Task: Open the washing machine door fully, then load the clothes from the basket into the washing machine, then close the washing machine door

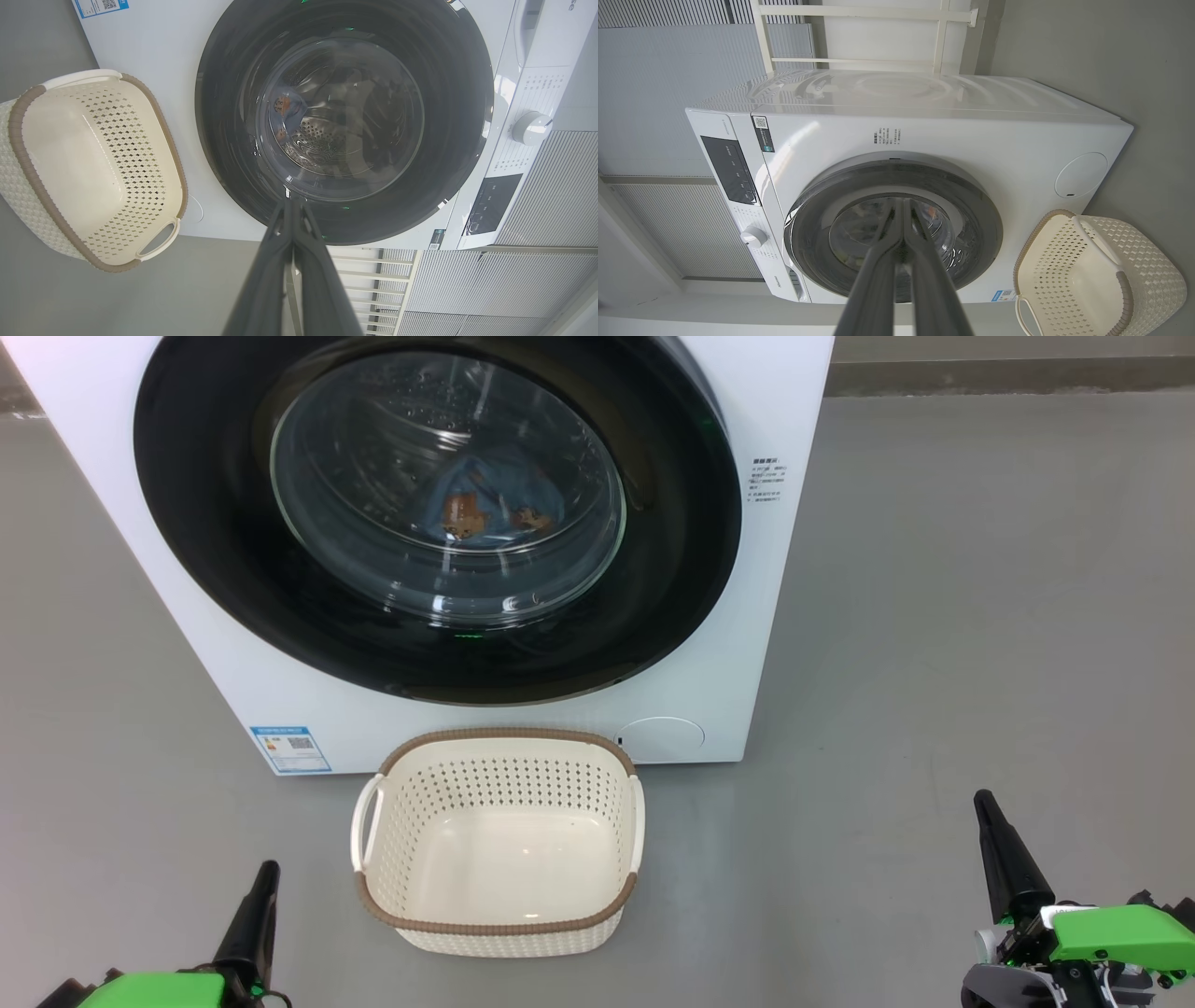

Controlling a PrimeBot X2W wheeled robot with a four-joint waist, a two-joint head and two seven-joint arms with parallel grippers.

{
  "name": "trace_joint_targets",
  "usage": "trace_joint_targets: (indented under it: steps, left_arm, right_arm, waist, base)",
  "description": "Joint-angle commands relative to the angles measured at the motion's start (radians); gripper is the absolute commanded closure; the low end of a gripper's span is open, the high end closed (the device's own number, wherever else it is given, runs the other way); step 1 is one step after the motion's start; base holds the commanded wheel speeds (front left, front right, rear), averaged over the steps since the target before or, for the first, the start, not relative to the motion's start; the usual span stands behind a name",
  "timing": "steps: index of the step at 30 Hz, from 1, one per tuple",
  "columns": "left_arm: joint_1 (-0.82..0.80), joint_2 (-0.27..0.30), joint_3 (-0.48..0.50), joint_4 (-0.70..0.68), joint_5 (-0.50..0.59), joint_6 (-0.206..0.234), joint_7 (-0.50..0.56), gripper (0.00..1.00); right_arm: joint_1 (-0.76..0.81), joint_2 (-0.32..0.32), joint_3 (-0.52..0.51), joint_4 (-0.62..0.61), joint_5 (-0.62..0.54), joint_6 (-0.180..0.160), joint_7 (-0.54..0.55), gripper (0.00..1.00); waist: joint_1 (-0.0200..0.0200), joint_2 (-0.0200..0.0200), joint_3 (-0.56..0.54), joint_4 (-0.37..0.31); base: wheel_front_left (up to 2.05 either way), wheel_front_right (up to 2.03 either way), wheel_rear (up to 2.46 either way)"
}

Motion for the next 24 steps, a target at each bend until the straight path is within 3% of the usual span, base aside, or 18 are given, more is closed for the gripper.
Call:
trace_joint_targets:
  steps: [1, 24]
  left_arm:
    - [-0.048, 0.013, 0.034, -0.018, -0.008, -0.002, 0.007, 1.0]
    - [-0.048, 0.013, 0.034, -0.018, -0.008, -0.002, 0.007, 1.0]
  right_arm:
    - [-0.012, -0.004, 0.02, -0.025, 0.004, 0.002, 0.004, 1.0]
    - [-0.013, -0.002, 0.017, -0.025, 0.001, 0.002, 0.006, 1.0]
  waist:
    - [0.0, 0.0, 0.0, 0.0]
    - [0.0, 0.0, 0.0, 0.0]
  base:
    - [0.0, 0.0, 0.0]
    - [0.0, 0.0, 0.0]
